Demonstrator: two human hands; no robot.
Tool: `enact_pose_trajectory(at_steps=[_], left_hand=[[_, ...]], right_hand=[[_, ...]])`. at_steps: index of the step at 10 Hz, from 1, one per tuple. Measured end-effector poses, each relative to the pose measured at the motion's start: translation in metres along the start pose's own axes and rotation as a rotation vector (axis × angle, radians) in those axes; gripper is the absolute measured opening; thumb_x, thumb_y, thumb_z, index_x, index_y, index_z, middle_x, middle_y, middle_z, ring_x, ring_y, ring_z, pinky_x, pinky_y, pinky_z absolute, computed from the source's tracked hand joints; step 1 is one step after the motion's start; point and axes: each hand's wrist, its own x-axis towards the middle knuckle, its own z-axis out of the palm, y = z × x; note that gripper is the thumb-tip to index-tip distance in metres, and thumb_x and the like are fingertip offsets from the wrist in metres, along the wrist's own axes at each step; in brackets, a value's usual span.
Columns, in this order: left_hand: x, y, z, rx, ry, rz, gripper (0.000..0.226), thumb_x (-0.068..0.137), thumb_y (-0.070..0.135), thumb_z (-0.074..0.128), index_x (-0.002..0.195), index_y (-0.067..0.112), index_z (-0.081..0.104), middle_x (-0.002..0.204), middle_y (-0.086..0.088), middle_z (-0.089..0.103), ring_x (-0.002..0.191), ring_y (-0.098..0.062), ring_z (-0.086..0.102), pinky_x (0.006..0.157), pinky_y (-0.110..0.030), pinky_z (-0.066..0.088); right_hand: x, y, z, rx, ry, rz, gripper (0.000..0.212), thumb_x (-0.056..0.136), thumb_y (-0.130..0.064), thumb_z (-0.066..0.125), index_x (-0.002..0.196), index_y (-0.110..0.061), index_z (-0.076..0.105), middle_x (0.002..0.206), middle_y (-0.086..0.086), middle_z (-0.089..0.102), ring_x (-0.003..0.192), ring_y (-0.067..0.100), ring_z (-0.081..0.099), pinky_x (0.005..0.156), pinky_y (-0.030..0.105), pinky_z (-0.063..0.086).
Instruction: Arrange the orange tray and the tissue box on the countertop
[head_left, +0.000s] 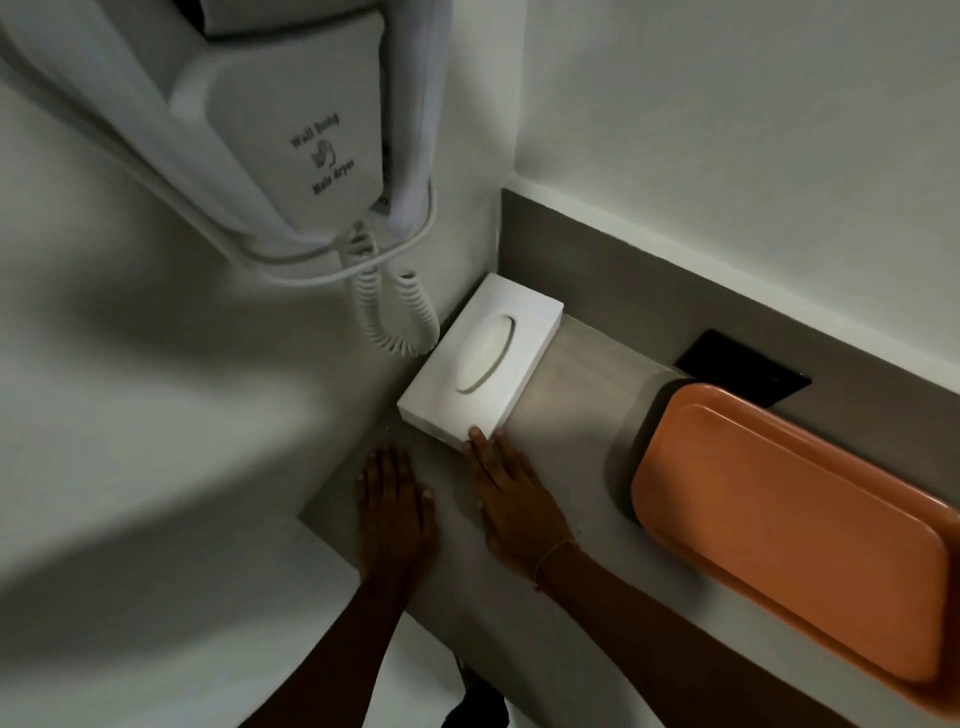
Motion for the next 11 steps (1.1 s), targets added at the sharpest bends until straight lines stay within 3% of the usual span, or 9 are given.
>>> enact_pose_trajectory(at_steps=[3,5,9,10,11], left_hand=[[0.000,-0.004,0.008,0.048,0.053,0.008,0.064,0.093,0.041,0.023,0.149,0.011,0.012,0.160,-0.013,0.013,0.149,-0.025,0.005,0.122,-0.045,0.012],[0.000,-0.005,0.008,0.056,0.062,0.012,0.065,0.093,0.042,0.024,0.149,0.012,0.012,0.160,-0.012,0.013,0.149,-0.024,0.004,0.122,-0.044,0.011],[0.000,-0.006,0.008,0.053,0.066,0.019,0.065,0.093,0.044,0.023,0.149,0.013,0.011,0.160,-0.013,0.016,0.149,-0.024,0.004,0.122,-0.043,0.010],[0.000,-0.006,0.008,0.032,0.067,0.028,0.065,0.094,0.045,0.022,0.149,0.013,0.011,0.160,-0.014,0.015,0.149,-0.024,0.004,0.121,-0.042,0.008],[-0.004,-0.002,0.004,0.023,0.025,0.108,0.063,0.093,0.040,0.019,0.148,0.009,0.019,0.158,-0.017,0.021,0.148,-0.029,0.012,0.121,-0.044,0.012]], right_hand=[[0.009,0.014,0.007,-0.019,-0.004,-0.044,0.101,0.079,-0.016,0.068,0.151,-0.012,-0.003,0.160,0.007,-0.002,0.147,0.040,0.009,0.117,0.048,0.009],[0.026,0.018,0.007,-0.042,-0.033,-0.044,0.105,0.074,-0.016,0.074,0.152,-0.009,0.003,0.160,0.008,-0.001,0.147,0.042,0.010,0.119,0.049,0.015],[0.039,0.022,0.000,-0.081,-0.001,-0.025,0.096,0.079,-0.015,0.069,0.153,-0.011,0.007,0.162,0.010,0.004,0.147,0.042,0.007,0.120,0.049,0.009],[0.032,0.016,-0.010,-0.047,0.034,-0.026,0.089,0.082,-0.014,0.061,0.153,-0.013,0.008,0.163,0.012,0.008,0.148,0.039,0.009,0.121,0.051,0.010],[0.006,0.003,-0.021,0.139,0.095,0.041,0.075,0.090,-0.013,0.049,0.154,-0.013,0.010,0.163,0.011,0.012,0.150,0.029,0.008,0.123,0.048,0.009]])
